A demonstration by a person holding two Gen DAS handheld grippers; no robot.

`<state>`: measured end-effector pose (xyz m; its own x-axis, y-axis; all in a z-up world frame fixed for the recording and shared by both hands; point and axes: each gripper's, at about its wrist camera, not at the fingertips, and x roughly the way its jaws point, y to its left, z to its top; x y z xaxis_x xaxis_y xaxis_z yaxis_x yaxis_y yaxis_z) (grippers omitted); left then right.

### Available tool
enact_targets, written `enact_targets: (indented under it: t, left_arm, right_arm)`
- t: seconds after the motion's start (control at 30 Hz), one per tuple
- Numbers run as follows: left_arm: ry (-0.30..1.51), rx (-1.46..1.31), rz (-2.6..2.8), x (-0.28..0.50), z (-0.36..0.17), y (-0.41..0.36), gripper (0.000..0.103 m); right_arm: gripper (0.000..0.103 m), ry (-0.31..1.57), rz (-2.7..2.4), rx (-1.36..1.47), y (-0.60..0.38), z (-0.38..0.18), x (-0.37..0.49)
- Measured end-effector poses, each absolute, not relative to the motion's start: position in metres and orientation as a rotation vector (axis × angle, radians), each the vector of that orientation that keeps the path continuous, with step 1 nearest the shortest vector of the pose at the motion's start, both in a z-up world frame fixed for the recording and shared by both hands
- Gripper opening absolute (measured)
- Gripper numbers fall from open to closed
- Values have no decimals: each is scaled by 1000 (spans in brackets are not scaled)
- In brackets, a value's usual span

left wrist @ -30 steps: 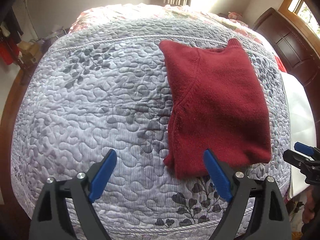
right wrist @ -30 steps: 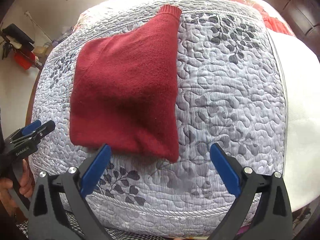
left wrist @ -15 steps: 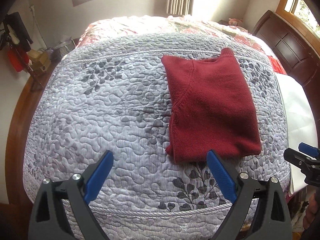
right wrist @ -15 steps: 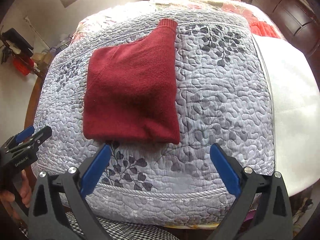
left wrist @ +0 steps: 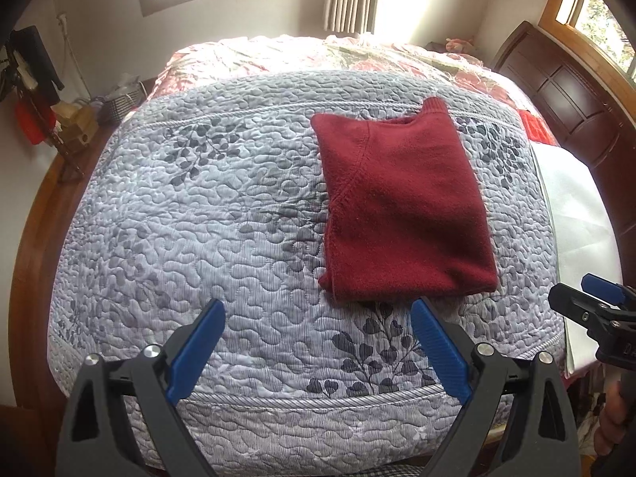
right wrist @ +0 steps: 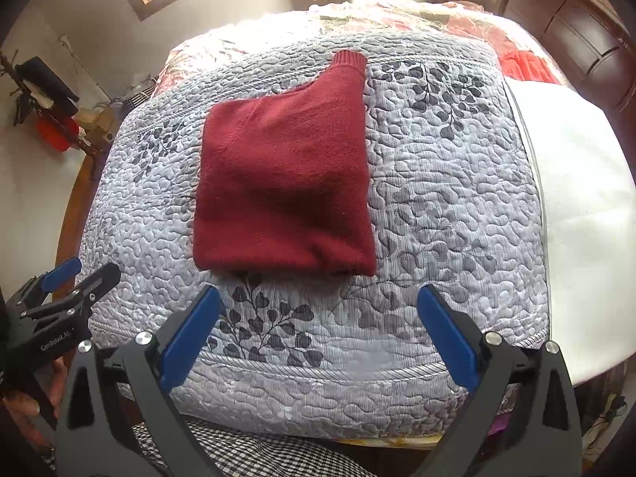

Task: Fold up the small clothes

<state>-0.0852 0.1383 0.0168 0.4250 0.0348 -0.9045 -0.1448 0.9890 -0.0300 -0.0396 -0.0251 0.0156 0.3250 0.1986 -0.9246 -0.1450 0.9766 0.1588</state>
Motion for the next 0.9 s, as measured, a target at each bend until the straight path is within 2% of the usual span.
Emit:
enact_targets:
  t: [0.9]
  left_arm:
    - [1137,-94,136,-92,15,133,95]
  right_arm:
    - [99,1172,165,-61,-27,19,-48]
